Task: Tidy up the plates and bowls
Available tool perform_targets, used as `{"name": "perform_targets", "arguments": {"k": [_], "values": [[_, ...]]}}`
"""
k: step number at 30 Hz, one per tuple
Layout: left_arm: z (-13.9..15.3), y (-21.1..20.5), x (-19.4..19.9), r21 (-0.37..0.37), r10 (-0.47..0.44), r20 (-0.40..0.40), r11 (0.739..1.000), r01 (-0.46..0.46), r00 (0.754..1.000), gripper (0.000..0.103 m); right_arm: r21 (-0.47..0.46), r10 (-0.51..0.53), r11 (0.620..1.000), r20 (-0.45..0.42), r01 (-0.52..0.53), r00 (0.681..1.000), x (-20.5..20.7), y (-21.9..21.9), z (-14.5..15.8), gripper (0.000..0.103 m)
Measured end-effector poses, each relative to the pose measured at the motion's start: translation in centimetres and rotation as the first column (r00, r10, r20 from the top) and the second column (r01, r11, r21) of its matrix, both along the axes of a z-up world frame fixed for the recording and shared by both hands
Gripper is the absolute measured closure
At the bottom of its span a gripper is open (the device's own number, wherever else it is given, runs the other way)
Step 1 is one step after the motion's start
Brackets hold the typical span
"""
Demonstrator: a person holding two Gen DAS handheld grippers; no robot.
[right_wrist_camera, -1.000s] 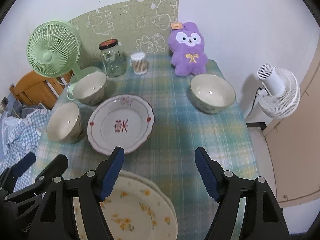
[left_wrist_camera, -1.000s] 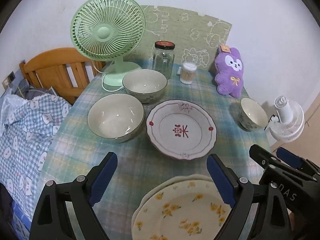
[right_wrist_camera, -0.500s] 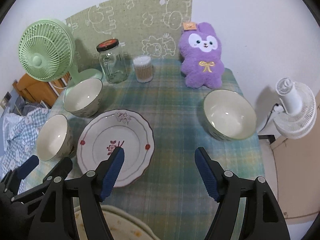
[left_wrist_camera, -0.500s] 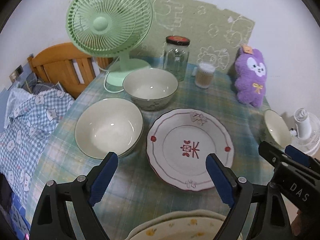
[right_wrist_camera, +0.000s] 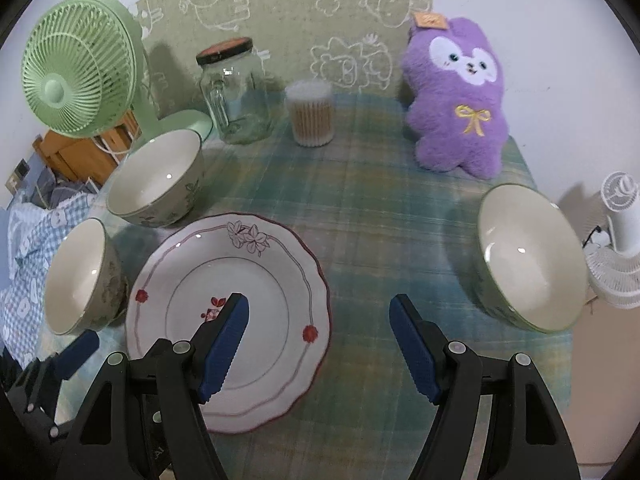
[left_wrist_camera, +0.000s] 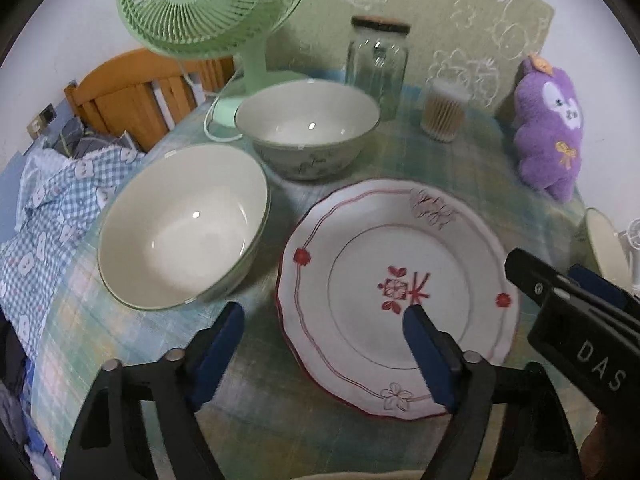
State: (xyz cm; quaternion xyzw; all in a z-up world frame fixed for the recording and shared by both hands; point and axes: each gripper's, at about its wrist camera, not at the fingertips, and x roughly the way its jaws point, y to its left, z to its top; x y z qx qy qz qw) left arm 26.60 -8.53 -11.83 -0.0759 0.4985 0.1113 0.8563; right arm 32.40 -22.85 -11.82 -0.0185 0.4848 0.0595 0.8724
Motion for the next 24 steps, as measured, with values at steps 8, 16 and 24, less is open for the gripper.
{"name": "perform_targets", "arguments": {"k": [8, 16, 24], "values": [[-2.2, -0.4, 1.5, -0.002, -0.023, -0.059, 1.0, 0.023, 0.998, 0.036, 0.0, 0.0, 1.0, -0.052, 0.0, 0.999, 1.6, 0.2, -2.9, 0.028], [-3.0, -0.2, 2.7, 0.015, -0.027, -0.07, 0.999, 0.029, 0.997, 0.038, 0.012, 0.005, 1.0, -0.114, -0.004, 0.993, 2.8, 0.2, -5.1, 0.046], [-3.0, -0.4, 3.0, 0.032, -0.025, -0.062, 0.999, 0.027, 0.998, 0.037, 0.015, 0.029, 1.0, -0.115, -0.028, 0.993, 2.7, 0.8, -5.2, 0.068]]}}
